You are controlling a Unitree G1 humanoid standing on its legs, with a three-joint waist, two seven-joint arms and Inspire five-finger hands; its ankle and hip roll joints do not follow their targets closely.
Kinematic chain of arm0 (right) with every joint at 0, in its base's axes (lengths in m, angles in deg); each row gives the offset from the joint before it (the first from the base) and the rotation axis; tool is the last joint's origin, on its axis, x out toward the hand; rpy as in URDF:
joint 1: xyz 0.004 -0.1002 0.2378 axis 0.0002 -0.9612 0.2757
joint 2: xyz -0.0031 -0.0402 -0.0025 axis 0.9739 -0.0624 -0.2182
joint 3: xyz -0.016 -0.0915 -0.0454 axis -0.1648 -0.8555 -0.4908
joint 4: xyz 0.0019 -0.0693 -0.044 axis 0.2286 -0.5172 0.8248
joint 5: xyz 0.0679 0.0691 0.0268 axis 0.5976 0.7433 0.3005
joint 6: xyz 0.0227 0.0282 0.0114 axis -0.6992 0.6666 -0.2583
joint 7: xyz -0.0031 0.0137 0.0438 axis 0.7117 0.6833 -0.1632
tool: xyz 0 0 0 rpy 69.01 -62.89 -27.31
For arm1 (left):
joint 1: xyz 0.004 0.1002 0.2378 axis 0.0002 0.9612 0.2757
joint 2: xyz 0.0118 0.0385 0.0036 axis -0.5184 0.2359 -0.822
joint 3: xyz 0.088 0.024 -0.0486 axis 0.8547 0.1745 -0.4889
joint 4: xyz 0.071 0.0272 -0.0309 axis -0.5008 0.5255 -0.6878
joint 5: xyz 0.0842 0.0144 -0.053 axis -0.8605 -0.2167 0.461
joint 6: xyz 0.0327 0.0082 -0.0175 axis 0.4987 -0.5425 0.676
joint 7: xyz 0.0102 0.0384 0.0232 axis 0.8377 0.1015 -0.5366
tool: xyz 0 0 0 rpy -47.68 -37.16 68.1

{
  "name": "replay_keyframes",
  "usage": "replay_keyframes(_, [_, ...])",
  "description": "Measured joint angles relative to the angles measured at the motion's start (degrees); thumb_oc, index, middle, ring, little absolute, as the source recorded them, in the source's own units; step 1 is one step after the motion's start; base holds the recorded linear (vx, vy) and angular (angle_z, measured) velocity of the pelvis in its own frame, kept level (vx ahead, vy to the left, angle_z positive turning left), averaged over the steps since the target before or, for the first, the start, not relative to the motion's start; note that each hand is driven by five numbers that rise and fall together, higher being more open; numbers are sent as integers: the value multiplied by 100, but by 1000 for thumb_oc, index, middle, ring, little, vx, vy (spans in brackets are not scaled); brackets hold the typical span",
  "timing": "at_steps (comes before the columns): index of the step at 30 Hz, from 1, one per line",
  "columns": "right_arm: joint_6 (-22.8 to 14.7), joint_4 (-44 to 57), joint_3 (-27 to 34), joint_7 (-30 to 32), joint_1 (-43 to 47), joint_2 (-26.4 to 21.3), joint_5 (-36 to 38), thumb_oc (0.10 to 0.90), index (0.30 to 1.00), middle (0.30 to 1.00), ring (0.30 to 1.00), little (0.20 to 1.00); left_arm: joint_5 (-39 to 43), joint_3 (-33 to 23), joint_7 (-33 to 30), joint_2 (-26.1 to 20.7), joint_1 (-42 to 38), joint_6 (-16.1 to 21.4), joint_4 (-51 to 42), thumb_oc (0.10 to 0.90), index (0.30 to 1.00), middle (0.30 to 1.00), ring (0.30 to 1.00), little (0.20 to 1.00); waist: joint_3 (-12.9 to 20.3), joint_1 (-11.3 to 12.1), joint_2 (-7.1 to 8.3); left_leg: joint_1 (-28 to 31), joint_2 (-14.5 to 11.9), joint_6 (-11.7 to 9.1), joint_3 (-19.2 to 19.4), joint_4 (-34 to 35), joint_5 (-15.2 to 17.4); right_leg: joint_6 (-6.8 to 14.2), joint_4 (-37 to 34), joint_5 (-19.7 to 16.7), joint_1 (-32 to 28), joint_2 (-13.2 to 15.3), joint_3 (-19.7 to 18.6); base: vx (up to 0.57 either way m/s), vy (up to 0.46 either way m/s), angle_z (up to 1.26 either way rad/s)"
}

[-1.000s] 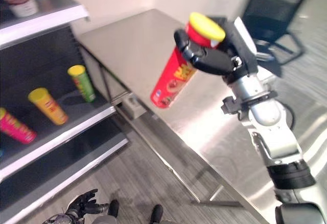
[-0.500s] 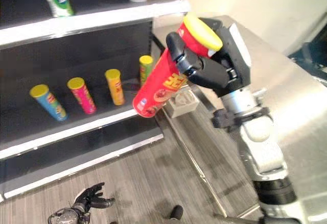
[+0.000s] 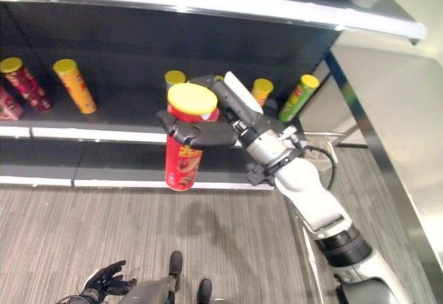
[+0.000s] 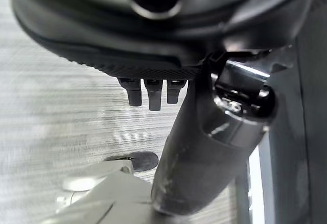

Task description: Put the goods on the table back onto the shelves and tidy them up.

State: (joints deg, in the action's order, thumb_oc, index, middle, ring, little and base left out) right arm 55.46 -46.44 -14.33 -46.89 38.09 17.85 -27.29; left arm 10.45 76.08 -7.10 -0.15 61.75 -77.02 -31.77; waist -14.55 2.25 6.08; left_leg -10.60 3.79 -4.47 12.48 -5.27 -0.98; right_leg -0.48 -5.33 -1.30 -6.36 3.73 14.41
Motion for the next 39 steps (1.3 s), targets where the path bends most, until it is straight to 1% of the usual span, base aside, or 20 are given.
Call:
replay_keyframes(1, [35, -88, -56, 2, 68, 181, -194, 400, 300, 300, 300, 300, 90, -78, -14, -191, -71, 12, -14, 800, 900, 900, 900, 900, -75, 59, 148, -110, -419, 286, -10, -583, 217, 15, 2, -33, 17, 169, -14, -17, 174, 33])
replay_keyframes(2, [66, -118, -86, 3, 116, 271, -283, 400, 300, 300, 300, 300, 92, -66, -30, -247, -67, 7, -8, 800, 900, 900, 900, 900, -74, 103, 143, -78, -671, 163, -297, -665, 221, 41, 2, -62, 39, 195, -89, -2, 202, -9])
replay_keyframes(5, [60, -132, -26, 54, 161, 295, -309, 400, 300, 300, 300, 300, 184, -9, -43, -112, -52, -5, 25, 800, 900, 900, 900, 900, -81, -28, -194, 274, -1603, -394, -912, -82, -59, 171, 4, -65, 73, 219, -149, 19, 212, 0])
replay_keyframes(6, [63, -147, 59, 135, 160, 315, -310, 400, 300, 300, 300, 300, 198, -5, -40, 48, -97, -7, 16, 800, 900, 900, 900, 900, -126, -104, -337, 459, -1974, -560, -833, 403, -199, 389, 4, -146, 160, 279, -167, 109, 339, 5])
replay_keyframes(7, [76, -146, 109, 156, 156, 100, -317, 400, 300, 300, 300, 300, 199, 11, -36, 352, -73, -8, 6, 800, 900, 900, 900, 900, -111, -288, -662, 644, -2144, -353, -739, 703, -444, 721, 4, -232, 146, 315, -70, 153, 471, 7])
replay_keyframes(8, [147, -149, 285, 224, -118, 339, -457, 400, 300, 300, 300, 300, 188, 148, -31, 399, -257, -19, 138, 800, 900, 900, 900, 900, -157, -325, -370, 807, -1613, -510, -511, 982, -666, 908, 5, -358, 145, 847, -45, 223, 707, 33])
replay_keyframes(9, [243, -178, 316, 227, -278, 499, -580, 400, 300, 300, 300, 300, 176, 246, -6, 425, -384, -28, 216, 800, 900, 900, 900, 900, -158, -354, -264, 881, -1120, -255, -485, 1030, -646, 713, 9, -656, 92, 1324, 23, 133, 468, 17])
replay_keyframes(13, [298, -160, 307, 319, -255, 934, -942, 400, 300, 300, 300, 300, 60, 156, -70, -4, -389, 26, 165, 800, 900, 900, 900, 900, -153, -180, -294, 1045, -525, 209, -350, 1018, -484, 696, 535, -1186, 308, 1880, 85, 101, 422, 2])
replay_keyframes(15, [299, -187, 297, 434, -220, 1033, -1058, 400, 300, 300, 300, 300, 2, 163, -162, -136, -382, 23, 207, 800, 900, 900, 900, 900, -156, -156, -319, 1115, -485, 345, -356, 1032, -461, 788, 1016, -1147, 576, 2036, -72, 42, 166, 1])
replay_keyframes(17, [297, -247, 208, 499, -91, 1062, -1186, 400, 300, 300, 300, 300, -40, 144, -266, -364, -259, -13, 260, 800, 900, 900, 900, 900, -155, -117, -390, 1185, -487, 472, -343, 1031, -402, 1038, 1076, -772, 837, 1764, -29, 135, 186, -2])
replay_keyframes(18, [277, -374, 199, 518, -52, 1051, -1189, 400, 300, 300, 300, 300, -40, 146, -265, -346, -234, -22, 256, 800, 900, 900, 900, 900, -156, -146, -376, 1237, -432, 567, -395, 1035, -331, 970, 1131, -893, 880, 1610, -90, 148, 145, -23])
replay_keyframes(19, [277, -664, 38, 513, 156, 1054, -1214, 400, 300, 300, 300, 300, -36, 101, -285, -240, -183, -22, 286, 800, 900, 900, 900, 900, -215, -115, -560, 1340, -654, 618, -314, 1044, -275, 1036, 1592, -366, 1222, 1370, -290, 115, -31, -23])
replay_keyframes(20, [320, -750, 35, 513, 92, 1018, -1266, 400, 300, 300, 300, 300, -41, 116, -262, -141, -105, -29, 319, 800, 900, 900, 900, 900, -215, -204, -748, 1349, -945, 535, -300, 1044, -335, 1004, 1303, -251, 1327, 852, -642, 126, -70, -27])
replay_keyframes(23, [331, -874, 34, 602, 61, 1050, -1279, 400, 300, 300, 300, 300, -37, 121, -251, -84, 58, -34, 319, 800, 900, 900, 900, 900, -39, -271, -254, 1324, -860, 339, -337, 1076, -187, 829, 231, -561, 1415, 754, -97, 215, -116, 5])
replay_keyframes(25, [337, -925, 37, 667, 64, 988, -1290, 400, 300, 300, 300, 300, -35, 158, -245, 73, 184, -62, -84, 800, 900, 900, 900, 900, -77, -319, -376, 1284, -1135, 156, -455, 1079, -181, 924, -10, -775, 1192, 385, -166, 226, -165, 35])
replay_keyframes(28, [405, -1040, 30, 670, 28, 625, -1361, 400, 300, 300, 300, 300, 26, 250, -216, 405, 247, -16, -414, 800, 900, 900, 900, 900, -59, -300, -514, 1378, -1529, -28, -636, 1046, -293, 442, -40, -733, 1001, -93, -199, 171, -219, 26])
replay_keyframes(32, [405, -1037, 161, 827, 97, 448, -1480, 400, 300, 300, 300, 300, 197, 263, -228, 642, 2, -16, -479, 800, 900, 900, 900, 900, -59, -279, -537, 858, -1672, -344, -675, 360, -382, 206, 3, -602, 986, -225, 101, 135, -243, 39])
replay_keyframes(35, [402, -1067, 235, 1091, 32, 697, -1713, 400, 300, 300, 300, 300, 467, 429, -276, 465, 77, -53, -1120, 800, 900, 900, 900, 900, -204, -66, -508, -186, -1617, -540, -1276, -1505, -359, -110, 2, -464, 780, -125, 350, 78, 9, 54])
replay_keyframes(36, [403, -1068, 216, 1094, 52, 699, -1819, 400, 300, 300, 300, 300, 540, 478, -254, 434, 144, -24, -1393, 800, 900, 900, 900, 900, -259, 47, -526, -245, -1635, -516, -1391, -1442, -253, -112, 0, -450, 720, -101, 373, 130, 100, 32])
replay_keyframes(39, [383, -1057, 178, 1251, 189, 770, -2152, 400, 300, 300, 300, 300, 657, 656, -259, 408, 437, -23, -1806, 800, 900, 900, 900, 900, -311, 88, -828, -10, -1528, -569, -1464, 469, -280, 12, 0, -305, 710, -189, 350, 134, 155, 0])
